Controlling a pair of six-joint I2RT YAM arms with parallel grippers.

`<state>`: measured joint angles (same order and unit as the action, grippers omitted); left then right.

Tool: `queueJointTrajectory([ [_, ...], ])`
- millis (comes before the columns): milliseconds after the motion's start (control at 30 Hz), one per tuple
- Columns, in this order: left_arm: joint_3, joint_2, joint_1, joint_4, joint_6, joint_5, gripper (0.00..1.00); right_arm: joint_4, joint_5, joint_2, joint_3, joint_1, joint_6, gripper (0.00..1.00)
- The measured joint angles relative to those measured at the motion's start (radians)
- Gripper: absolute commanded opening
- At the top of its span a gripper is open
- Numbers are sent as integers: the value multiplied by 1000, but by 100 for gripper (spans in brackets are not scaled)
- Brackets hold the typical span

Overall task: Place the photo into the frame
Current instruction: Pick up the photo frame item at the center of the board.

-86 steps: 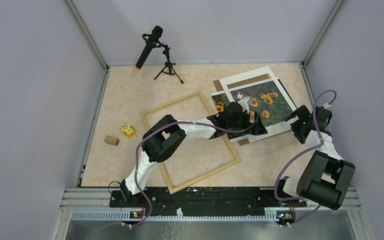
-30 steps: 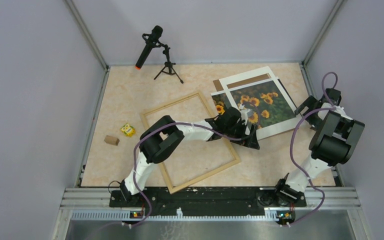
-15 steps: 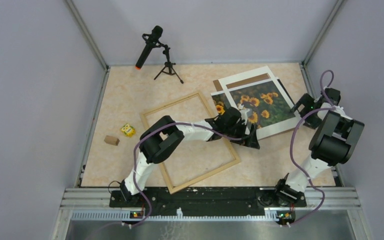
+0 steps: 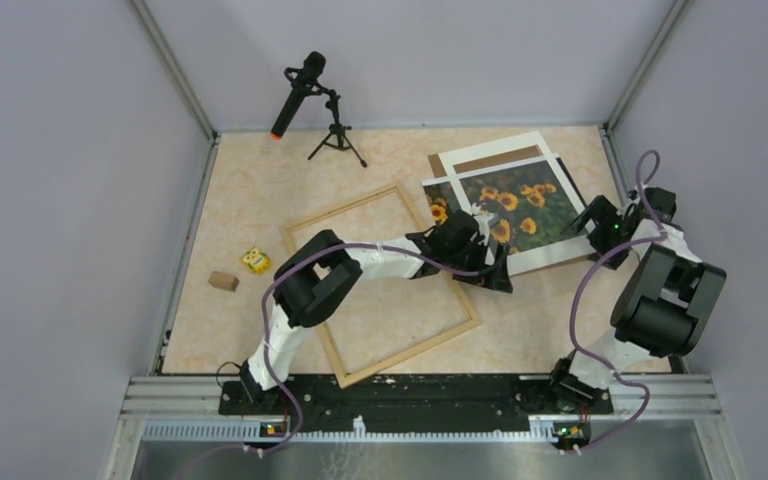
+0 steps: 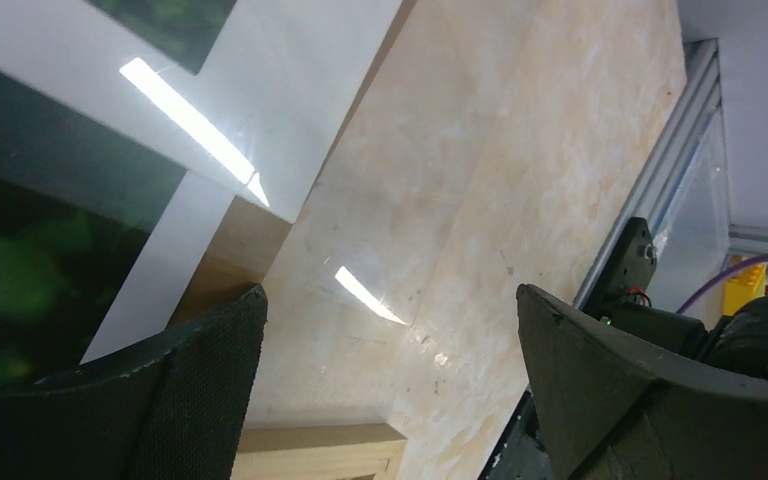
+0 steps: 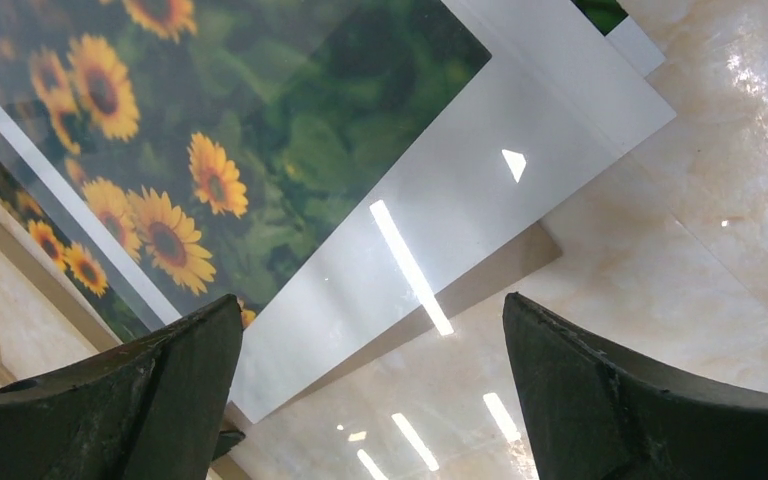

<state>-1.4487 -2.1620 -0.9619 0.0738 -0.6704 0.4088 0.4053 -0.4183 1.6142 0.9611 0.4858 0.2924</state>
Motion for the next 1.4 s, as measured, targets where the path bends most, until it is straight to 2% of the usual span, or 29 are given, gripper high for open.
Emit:
queueJointTrajectory([
  [133, 6, 34, 21, -71, 10, -37, 98, -18, 11, -20, -18, -10, 6, 99],
  [300, 70, 77, 46, -65, -54, -79, 98, -36, 60, -14, -41, -28, 24, 99],
  [633, 149, 76, 52, 112, -330, -150, 98, -165, 135, -19, -105, -32, 133, 99],
  [867, 215, 99, 19, 211, -380, -270, 98, -214, 150, -18, -119, -31, 175, 99],
  [1100, 215, 158, 21, 162, -267, -340, 98, -269, 148, -38, -157, -31, 191, 99],
  [1233, 193, 218, 80, 140, -168, -320, 98, -305, 144, -56, -185, -31, 191, 99],
  [1333, 82, 207, 156, 87, -68, -301, 98, -321, 142, -63, -197, -31, 190, 99],
  [1400, -59, 160, 204, 35, 5, -305, 98, -330, 141, -67, -203, -32, 190, 99],
])
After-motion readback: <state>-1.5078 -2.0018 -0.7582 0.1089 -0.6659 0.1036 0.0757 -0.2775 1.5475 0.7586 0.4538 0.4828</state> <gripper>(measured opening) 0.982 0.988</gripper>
